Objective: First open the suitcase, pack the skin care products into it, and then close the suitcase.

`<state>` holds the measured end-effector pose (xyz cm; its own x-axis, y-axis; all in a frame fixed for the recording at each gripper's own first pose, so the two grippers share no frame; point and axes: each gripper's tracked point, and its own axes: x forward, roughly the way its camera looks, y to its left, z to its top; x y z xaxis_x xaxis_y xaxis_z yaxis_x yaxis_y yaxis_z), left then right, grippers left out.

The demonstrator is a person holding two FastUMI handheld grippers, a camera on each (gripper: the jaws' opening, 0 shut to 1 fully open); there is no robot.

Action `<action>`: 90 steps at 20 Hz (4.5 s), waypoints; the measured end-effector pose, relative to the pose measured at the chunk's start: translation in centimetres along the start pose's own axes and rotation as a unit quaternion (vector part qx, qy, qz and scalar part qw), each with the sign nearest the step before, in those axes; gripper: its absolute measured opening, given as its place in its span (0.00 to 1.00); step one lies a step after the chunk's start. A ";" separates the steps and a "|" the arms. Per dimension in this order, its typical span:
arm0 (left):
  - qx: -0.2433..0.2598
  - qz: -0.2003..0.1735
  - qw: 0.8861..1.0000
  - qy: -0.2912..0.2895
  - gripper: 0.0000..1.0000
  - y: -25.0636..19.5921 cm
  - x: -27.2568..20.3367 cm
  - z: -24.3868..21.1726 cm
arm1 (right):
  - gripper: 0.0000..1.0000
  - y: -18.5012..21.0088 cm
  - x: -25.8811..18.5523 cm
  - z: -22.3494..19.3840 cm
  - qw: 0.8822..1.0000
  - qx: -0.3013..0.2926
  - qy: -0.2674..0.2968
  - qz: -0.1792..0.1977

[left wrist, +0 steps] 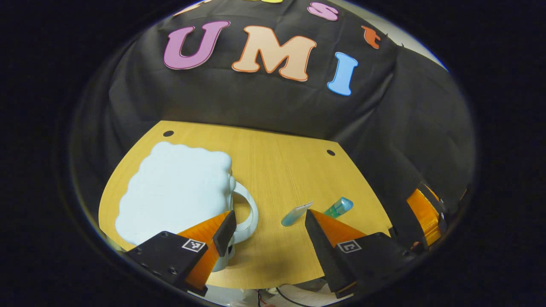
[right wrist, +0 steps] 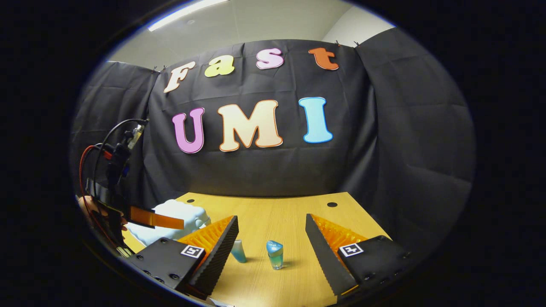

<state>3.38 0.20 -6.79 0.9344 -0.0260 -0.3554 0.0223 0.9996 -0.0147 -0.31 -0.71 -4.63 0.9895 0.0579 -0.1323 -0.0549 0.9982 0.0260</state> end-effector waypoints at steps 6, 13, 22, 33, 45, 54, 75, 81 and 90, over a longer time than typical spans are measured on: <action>0.024 0.002 0.997 0.067 0.91 0.6 4.0 0.3 | 0.99 -1.5 0.2 -2.2 0.999 0.017 0.031 -0.006; -0.037 0.053 0.985 0.162 0.89 3.3 8.4 -1.4 | 0.95 -3.5 0.8 -2.1 0.998 0.046 0.034 -0.021; -0.069 0.064 0.965 0.245 0.70 3.8 10.9 -4.1 | 0.95 -5.0 1.1 -3.3 0.997 0.055 0.050 -0.034; -0.063 0.091 0.947 0.303 0.24 4.9 12.7 -7.1 | 0.98 -7.0 0.9 -3.5 0.995 0.072 0.045 -0.054; -0.054 0.077 0.947 0.307 0.04 4.0 12.8 -7.2 | 0.95 -8.2 0.9 -4.6 0.994 0.064 0.063 -0.064; -0.108 0.023 0.957 0.268 0.03 2.2 10.0 -2.9 | 0.98 -6.3 1.8 -4.8 0.996 0.053 0.064 -0.043; -0.186 0.066 0.978 0.070 0.03 17.2 -7.1 12.2 | 0.98 -1.0 2.1 -3.5 0.997 0.036 0.061 0.012; -0.189 0.065 0.979 0.046 0.04 21.4 -10.3 11.2 | 0.98 0.1 2.1 -2.0 0.998 0.042 0.049 0.022; -0.182 0.180 0.964 0.067 0.03 31.9 -14.5 5.9 | 0.98 1.9 1.6 -2.3 0.998 0.040 0.049 0.015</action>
<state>-7.32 32.50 3.36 0.8029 0.2980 -0.5162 -0.4445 0.8764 -0.1854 0.87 1.34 -7.06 0.9697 0.0937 -0.2256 -0.0704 0.9915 0.1095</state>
